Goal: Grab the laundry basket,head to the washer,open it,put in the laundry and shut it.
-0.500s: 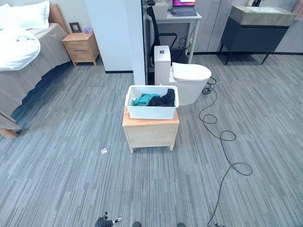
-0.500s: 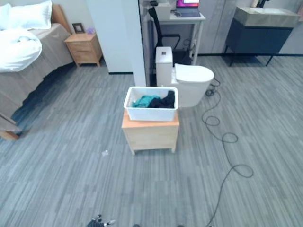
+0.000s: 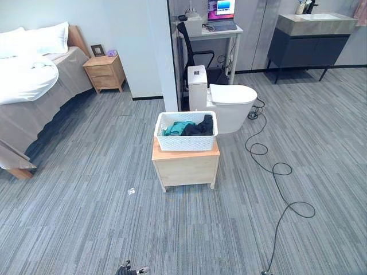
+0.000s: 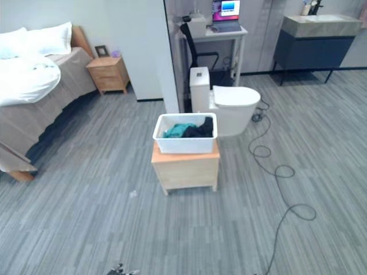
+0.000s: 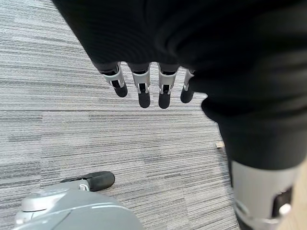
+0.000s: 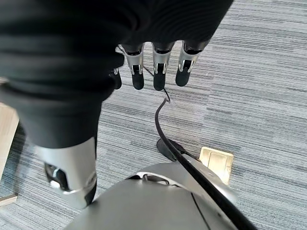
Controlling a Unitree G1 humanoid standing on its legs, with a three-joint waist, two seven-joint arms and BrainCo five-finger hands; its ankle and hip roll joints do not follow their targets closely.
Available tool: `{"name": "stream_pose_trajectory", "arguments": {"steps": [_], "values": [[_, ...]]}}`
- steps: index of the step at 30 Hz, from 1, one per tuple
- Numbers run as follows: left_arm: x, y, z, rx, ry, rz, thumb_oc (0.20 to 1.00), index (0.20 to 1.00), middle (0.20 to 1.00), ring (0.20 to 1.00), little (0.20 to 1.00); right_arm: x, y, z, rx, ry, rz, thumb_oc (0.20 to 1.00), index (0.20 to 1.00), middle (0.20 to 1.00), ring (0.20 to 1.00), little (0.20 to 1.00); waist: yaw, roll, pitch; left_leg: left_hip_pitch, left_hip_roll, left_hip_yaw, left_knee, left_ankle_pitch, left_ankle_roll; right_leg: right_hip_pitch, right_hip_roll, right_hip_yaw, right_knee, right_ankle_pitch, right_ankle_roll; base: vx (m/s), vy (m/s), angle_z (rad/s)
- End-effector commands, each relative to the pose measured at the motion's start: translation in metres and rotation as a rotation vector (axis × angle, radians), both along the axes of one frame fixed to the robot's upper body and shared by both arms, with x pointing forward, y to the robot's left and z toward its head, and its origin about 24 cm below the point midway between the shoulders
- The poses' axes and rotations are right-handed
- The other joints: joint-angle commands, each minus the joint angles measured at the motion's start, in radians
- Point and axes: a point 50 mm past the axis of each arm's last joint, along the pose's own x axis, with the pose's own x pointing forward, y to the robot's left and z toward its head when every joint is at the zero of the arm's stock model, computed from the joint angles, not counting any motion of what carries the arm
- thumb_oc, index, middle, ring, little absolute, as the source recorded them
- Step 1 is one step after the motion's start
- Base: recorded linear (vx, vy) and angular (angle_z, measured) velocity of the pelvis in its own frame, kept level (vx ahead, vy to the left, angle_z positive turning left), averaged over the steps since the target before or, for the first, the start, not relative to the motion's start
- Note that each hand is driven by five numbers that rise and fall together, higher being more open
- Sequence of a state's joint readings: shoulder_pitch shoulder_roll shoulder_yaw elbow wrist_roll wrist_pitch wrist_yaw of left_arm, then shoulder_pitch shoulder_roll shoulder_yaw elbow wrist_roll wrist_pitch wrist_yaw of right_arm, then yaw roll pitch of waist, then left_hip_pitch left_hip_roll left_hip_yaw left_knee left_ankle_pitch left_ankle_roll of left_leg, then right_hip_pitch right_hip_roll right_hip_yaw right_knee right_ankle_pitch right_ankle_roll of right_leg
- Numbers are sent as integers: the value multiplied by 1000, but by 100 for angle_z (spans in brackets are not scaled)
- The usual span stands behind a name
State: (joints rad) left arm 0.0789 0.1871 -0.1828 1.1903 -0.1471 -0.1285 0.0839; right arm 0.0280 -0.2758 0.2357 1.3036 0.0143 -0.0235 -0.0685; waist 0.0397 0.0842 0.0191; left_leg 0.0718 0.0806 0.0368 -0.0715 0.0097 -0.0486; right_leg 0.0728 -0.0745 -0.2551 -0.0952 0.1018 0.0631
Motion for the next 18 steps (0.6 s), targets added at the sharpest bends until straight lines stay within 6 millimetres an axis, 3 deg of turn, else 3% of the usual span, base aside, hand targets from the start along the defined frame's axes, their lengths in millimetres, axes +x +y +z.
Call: {"name": "stream_pose_trajectory", "arguments": {"steps": [1, 13, 18], "values": [[19, 2, 3, 22, -36, -52, 1000, 1000, 1000, 1000, 1000, 0, 4, -2, -16, 40, 26, 1000, 1000, 1000, 1000, 1000, 11, -92, 15, 11, -5, -36, -16, -57, -7, 26, -84, 5, 8, -115, 67, 0, 0, 0], [17, -1, 3, 16, -30, -64, 1000, 1000, 1000, 1000, 1000, -1, 2, -2, -26, 46, 29, 1000, 1000, 1000, 1000, 1000, 14, -89, 17, 23, -3, -35, -9, -65, -5, 28, -85, 14, 8, -115, 68, 0, 0, 0], [20, 0, 3, 16, -41, -55, 1000, 1000, 1000, 1000, 1000, 6, 0, 0, -31, 22, 15, 1000, 1000, 1000, 1000, 1000, 21, -96, 28, -24, -11, -42, 53, -85, 2, 14, -94, 20, 8, -109, 67, 3, 45, -3]]}}
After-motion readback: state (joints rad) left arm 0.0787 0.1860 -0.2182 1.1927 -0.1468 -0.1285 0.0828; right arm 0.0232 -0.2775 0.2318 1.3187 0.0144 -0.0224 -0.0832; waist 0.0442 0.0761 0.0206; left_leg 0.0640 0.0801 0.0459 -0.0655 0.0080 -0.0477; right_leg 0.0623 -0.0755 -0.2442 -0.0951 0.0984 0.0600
